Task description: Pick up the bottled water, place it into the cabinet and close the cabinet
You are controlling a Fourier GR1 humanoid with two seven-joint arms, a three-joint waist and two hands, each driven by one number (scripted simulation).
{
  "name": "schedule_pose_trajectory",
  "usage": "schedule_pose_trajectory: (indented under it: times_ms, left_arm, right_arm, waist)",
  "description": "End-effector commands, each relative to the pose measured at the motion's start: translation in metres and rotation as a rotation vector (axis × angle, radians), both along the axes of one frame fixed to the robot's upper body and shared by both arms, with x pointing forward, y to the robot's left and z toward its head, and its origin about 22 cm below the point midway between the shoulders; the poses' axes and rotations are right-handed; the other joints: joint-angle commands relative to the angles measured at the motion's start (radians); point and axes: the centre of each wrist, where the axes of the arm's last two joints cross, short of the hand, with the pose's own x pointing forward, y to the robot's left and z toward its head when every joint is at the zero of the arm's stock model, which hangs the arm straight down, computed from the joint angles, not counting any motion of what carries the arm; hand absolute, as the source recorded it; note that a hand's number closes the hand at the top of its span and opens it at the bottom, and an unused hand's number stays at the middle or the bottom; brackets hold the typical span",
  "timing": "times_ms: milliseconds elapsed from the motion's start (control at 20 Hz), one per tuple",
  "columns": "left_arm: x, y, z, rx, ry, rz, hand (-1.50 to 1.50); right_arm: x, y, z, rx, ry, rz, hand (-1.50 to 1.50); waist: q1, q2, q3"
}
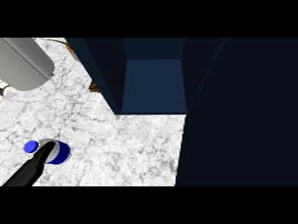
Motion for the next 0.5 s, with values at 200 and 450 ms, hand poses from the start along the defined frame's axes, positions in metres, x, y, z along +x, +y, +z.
schedule_pose_trajectory:
  times_ms: [200,450]
  left_arm:
    - [0.026,0.017,-0.031,-0.026,0.042,0.051,-1.50]
    - [0.019,0.028,-0.049,-0.056,0.056,0.019,-1.50]
  right_arm:
    - [-0.016,0.002,0.022,-0.020,-0.084,-0.075,-1.50]
    - [-0.010,-0.004,0.019,-0.051,-0.082,-0.063,-1.50]
  waist:
    - [-0.003,0.001,-0.002]
    - [0.005,0.000,-0.001]
